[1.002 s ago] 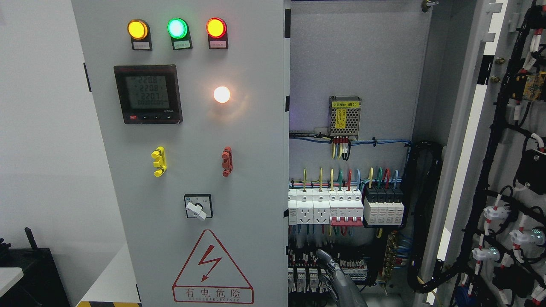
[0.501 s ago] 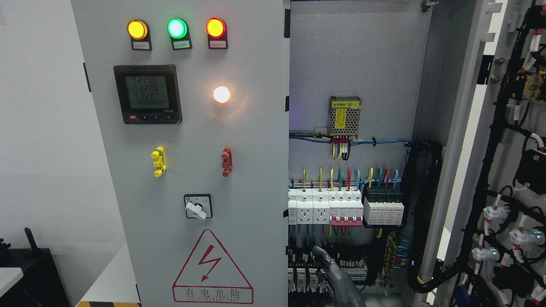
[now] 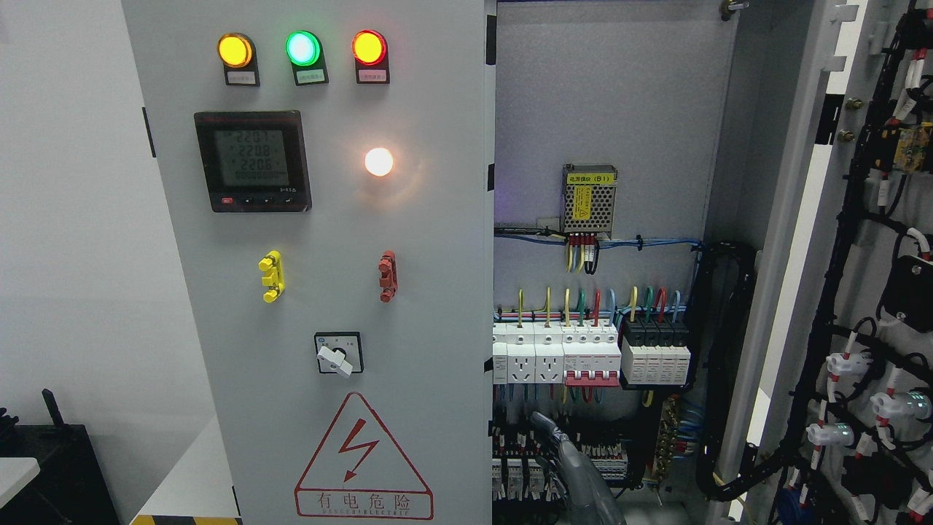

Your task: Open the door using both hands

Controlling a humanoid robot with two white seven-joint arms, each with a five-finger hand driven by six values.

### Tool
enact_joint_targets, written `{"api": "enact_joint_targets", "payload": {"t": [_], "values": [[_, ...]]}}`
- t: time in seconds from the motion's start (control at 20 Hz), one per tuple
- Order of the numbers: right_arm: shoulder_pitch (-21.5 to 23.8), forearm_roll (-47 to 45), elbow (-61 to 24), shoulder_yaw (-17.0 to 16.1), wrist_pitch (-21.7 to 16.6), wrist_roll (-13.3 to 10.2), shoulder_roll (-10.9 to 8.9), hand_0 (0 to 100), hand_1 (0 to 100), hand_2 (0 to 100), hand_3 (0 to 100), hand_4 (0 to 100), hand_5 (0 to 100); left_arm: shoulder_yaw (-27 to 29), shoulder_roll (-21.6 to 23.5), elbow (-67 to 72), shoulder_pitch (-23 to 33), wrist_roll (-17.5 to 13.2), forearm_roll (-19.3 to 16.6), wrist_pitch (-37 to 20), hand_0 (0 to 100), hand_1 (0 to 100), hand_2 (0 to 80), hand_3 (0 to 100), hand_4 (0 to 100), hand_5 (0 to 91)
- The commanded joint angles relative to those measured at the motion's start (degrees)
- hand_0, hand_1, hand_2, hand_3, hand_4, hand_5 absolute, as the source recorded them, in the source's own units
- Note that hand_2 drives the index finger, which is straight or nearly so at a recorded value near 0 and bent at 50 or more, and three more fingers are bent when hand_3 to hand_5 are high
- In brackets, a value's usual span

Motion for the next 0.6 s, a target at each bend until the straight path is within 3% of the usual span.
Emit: {"api": "enact_joint_targets", "payload": {"t": [0.0, 0.55], "values": [[-1.5, -0.4, 1.8, 1.1, 0.0, 0.0, 0.05, 0, 0, 0, 0, 0, 0, 0.0, -1.0, 0.0, 0.0, 0.0, -0.5, 0.0, 0, 0, 0.0, 0, 4, 0.0], [-2.9, -3.0, 2.8, 3.3, 0.0, 0.2, -0.65, 0, 0, 0, 0, 0, 0, 0.0, -0.9, 0.0, 0.0, 0.0, -0.5, 0.0, 0, 0, 0.0, 0, 4, 0.0]]}}
